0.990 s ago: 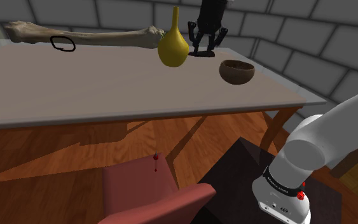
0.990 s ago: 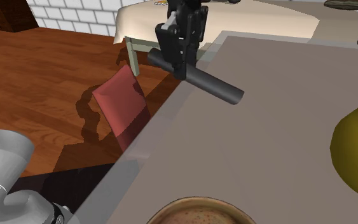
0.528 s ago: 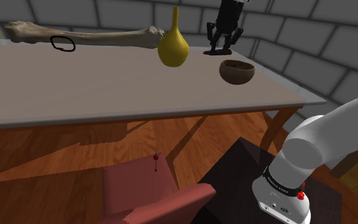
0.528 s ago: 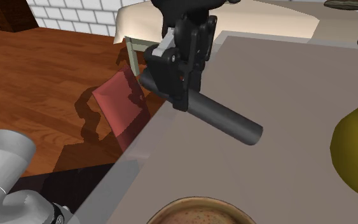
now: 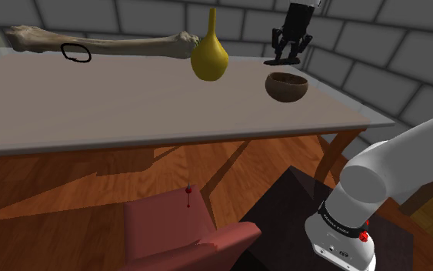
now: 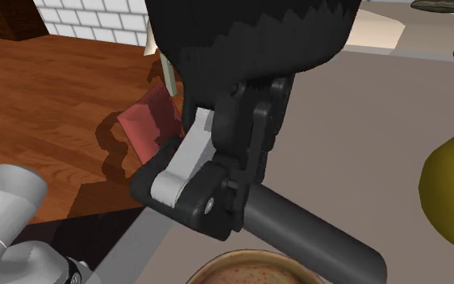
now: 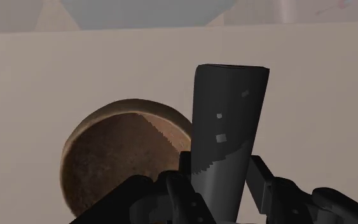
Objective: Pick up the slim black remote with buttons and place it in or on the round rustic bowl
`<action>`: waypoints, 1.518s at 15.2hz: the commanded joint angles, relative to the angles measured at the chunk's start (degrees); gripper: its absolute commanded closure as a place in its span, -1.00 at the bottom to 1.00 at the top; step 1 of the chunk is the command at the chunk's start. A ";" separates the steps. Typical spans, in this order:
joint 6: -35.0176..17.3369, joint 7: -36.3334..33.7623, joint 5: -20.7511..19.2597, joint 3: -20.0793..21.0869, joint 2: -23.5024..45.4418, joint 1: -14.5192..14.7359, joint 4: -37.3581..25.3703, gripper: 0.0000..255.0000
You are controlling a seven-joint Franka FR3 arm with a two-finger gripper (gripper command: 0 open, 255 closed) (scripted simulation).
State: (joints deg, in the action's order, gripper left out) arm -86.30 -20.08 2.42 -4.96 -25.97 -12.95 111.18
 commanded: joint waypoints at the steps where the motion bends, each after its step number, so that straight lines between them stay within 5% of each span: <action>1: 0.07 3.11 -0.91 -2.26 0.34 -0.90 -0.26 1.00; 5: 0.16 9.15 -2.40 -6.79 2.48 -2.56 -2.27 1.00; 16: -8.18 9.37 -2.84 -6.90 0.33 -2.89 8.20 1.00; 23: -8.49 9.38 -2.86 -6.91 0.28 -2.91 8.56 1.00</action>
State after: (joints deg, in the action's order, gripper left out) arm -94.80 -10.74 -0.42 -11.81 -25.86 -15.84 119.58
